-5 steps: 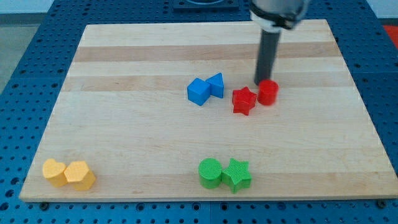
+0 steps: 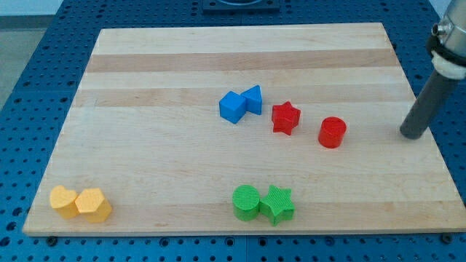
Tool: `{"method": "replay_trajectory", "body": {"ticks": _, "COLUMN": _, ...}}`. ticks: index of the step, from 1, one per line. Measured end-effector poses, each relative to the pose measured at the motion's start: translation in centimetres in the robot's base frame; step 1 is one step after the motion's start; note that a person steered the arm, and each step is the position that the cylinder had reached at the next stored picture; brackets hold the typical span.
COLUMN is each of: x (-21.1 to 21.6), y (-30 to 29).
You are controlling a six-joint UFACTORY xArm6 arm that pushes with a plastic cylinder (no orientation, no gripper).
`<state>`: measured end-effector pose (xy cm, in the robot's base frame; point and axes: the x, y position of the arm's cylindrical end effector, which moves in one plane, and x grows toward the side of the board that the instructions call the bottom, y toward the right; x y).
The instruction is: Push the red circle close to the red star
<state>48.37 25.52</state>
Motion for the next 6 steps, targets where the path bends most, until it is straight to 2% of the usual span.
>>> {"method": "replay_trajectory", "body": {"ticks": 2, "x": 0.4, "y": -6.5}}
{"method": "replay_trajectory", "body": {"ticks": 3, "x": 0.5, "y": -6.9}}
{"method": "replay_trajectory", "body": {"ticks": 4, "x": -1.3, "y": -4.1}}
{"method": "replay_trajectory", "body": {"ticks": 5, "x": -1.7, "y": -5.5}}
{"method": "replay_trajectory", "body": {"ticks": 6, "x": -1.0, "y": -9.5}}
